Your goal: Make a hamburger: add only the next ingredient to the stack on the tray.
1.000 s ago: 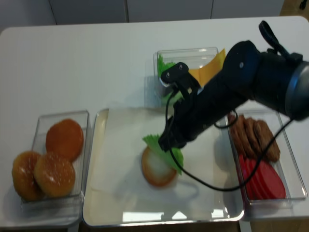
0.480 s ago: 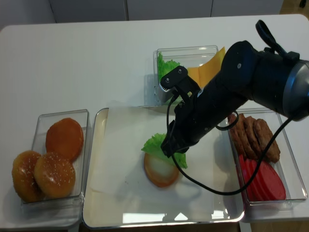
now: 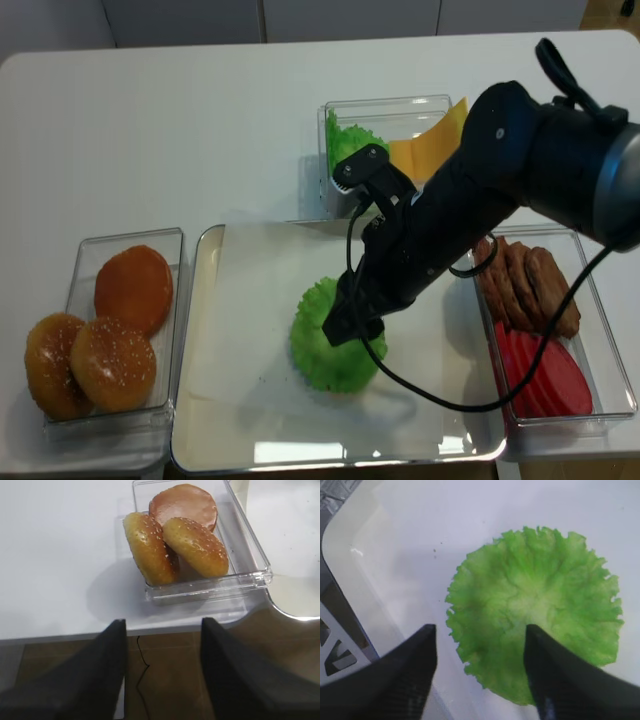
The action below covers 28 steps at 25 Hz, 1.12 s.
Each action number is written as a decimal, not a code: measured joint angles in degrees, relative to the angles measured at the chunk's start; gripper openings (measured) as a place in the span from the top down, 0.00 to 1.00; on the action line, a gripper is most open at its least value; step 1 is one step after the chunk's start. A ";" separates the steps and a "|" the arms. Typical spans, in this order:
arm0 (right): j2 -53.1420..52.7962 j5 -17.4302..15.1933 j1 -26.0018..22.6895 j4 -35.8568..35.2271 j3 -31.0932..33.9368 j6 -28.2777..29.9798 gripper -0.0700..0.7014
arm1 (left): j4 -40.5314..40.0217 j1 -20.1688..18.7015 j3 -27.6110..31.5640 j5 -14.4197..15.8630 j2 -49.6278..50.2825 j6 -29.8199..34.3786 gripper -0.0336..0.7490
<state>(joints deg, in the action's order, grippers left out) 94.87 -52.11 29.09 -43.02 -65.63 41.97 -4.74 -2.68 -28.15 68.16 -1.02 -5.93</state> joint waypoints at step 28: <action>-32.62 -5.00 -18.29 29.27 12.95 -34.42 0.32 | 0.00 0.00 0.00 0.00 0.00 0.00 0.50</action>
<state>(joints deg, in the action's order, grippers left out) 62.25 -57.11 10.80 -13.75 -52.69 7.55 -4.74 -2.68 -28.15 68.16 -1.02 -5.93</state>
